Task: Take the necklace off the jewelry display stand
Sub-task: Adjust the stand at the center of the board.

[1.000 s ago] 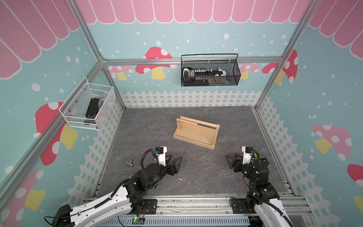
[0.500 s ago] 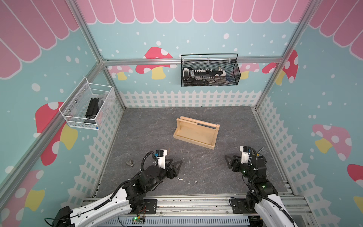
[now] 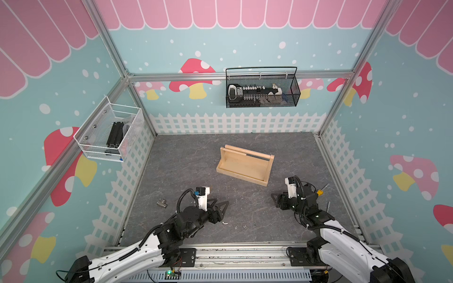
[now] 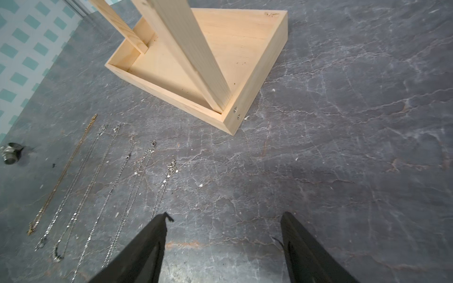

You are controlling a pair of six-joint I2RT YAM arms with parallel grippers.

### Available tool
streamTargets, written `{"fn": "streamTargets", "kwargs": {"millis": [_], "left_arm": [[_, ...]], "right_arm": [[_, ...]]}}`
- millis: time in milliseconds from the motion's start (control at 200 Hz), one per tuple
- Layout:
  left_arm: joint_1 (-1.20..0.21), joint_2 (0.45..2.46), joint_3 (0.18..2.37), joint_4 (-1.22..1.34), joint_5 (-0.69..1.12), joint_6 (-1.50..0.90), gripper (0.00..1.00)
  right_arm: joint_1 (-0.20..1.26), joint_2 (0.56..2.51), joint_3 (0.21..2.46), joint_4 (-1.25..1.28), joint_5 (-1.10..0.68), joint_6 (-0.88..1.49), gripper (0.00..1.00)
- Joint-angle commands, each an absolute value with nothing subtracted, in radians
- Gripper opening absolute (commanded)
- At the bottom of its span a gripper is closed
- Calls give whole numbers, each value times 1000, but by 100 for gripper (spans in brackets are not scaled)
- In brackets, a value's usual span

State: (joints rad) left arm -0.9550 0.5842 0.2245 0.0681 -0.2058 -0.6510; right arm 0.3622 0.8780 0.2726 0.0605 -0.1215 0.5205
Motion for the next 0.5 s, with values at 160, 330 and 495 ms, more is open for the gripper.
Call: {"fn": "streamTargets", "kwargs": {"millis": [160,330,495], "left_arm": [[-951,580,201,87,-238,-631,75],[-950,591,226,49,-244,-602,75],[-949,582,218,42,-262,-588,76]], "right_arm": [[389,985,324,287,-1,623,72],[425,1116,419,327,29,612,72],[436,1244,488,368,60,597,73]]}}
